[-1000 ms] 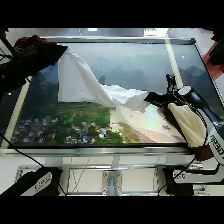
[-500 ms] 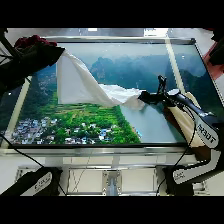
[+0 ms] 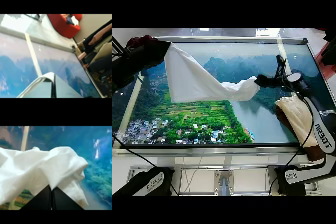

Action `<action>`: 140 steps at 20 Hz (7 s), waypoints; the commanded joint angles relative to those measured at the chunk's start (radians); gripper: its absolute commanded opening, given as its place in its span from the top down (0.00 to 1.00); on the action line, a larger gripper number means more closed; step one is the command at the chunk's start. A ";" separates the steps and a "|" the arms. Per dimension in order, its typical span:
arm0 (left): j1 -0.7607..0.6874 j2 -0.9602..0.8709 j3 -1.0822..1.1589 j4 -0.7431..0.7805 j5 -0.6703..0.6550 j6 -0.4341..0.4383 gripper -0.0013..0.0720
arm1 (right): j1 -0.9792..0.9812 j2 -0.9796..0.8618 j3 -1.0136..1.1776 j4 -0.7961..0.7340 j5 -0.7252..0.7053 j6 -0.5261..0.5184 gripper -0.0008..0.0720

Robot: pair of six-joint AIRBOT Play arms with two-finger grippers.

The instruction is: Fold the shirts.

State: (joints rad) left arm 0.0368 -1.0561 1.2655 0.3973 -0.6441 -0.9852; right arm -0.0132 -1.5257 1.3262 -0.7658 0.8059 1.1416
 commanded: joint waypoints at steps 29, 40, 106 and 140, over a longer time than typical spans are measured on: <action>-0.075 -0.598 0.330 0.959 -0.056 -0.544 0.46 | 0.142 0.067 -0.258 -0.319 -0.081 0.214 0.67; -0.007 -0.236 0.598 0.976 -0.312 -0.393 0.13 | -0.195 0.175 -0.092 -0.485 0.279 0.201 0.37; 0.112 0.424 -0.389 -0.655 0.032 0.258 0.97 | -0.452 0.826 -0.113 0.053 0.572 0.105 0.96; 0.070 -0.525 0.472 0.763 0.221 -0.541 0.15 | -0.052 -0.042 0.112 -0.087 -0.332 0.273 0.29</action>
State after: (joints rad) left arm 0.0902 -1.5997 1.6474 1.1778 -0.4702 -1.5654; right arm 0.0040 -1.5864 1.3754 -0.8177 0.4320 1.4143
